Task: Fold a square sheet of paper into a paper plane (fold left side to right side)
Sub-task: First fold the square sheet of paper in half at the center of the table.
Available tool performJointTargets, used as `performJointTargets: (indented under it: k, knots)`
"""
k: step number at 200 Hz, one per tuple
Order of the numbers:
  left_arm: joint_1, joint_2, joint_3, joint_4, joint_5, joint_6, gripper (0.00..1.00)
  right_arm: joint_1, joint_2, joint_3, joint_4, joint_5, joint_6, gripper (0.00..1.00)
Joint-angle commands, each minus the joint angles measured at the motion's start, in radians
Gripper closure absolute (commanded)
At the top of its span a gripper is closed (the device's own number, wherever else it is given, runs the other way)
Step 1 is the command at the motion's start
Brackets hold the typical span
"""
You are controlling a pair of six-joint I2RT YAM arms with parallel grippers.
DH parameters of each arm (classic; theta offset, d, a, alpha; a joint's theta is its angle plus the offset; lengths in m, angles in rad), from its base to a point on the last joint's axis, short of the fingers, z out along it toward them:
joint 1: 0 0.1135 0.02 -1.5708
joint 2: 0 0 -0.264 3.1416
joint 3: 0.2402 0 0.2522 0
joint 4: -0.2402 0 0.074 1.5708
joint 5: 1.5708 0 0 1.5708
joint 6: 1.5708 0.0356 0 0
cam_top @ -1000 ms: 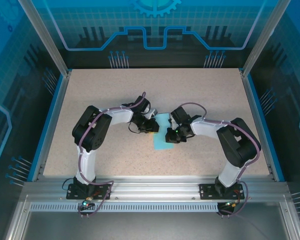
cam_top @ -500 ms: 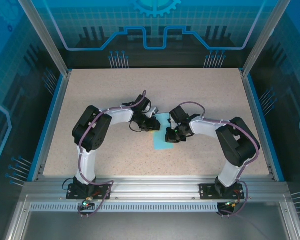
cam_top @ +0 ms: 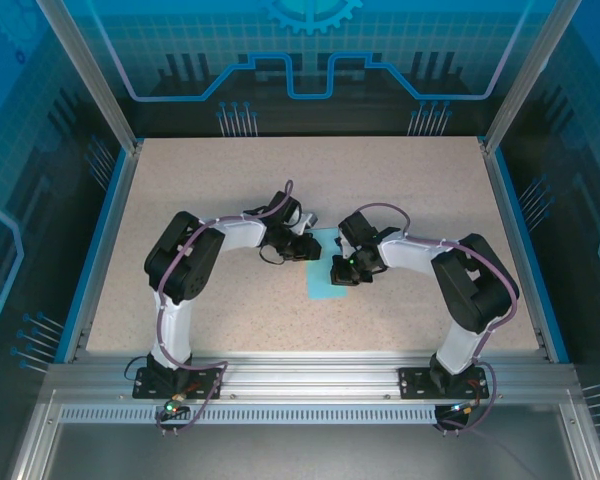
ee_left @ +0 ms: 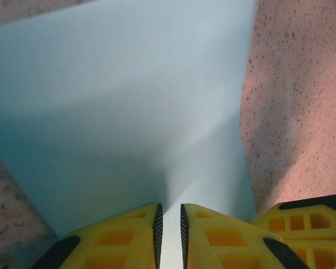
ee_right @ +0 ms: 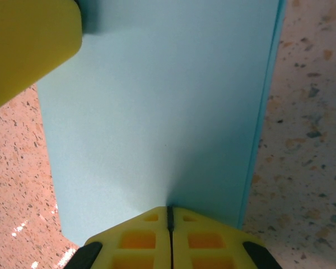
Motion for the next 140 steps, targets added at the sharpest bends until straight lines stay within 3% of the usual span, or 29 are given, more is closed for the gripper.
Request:
performJointTargets:
  k: [1, 57, 140]
  knots:
    - [0.01, 0.025, -0.05, 0.041, -0.039, 0.021, 0.8, 0.004, 0.052, -0.023, -0.097, 0.11, -0.019, 0.92]
    - [0.05, 0.021, -0.056, 0.063, -0.081, 0.011, 0.8, -0.003, 0.055, -0.037, -0.103, 0.121, -0.025, 0.93]
    - [0.116, 0.084, 0.086, 0.003, -0.133, 0.014, 0.8, -0.014, 0.056, -0.053, -0.1, 0.121, -0.03, 0.93]
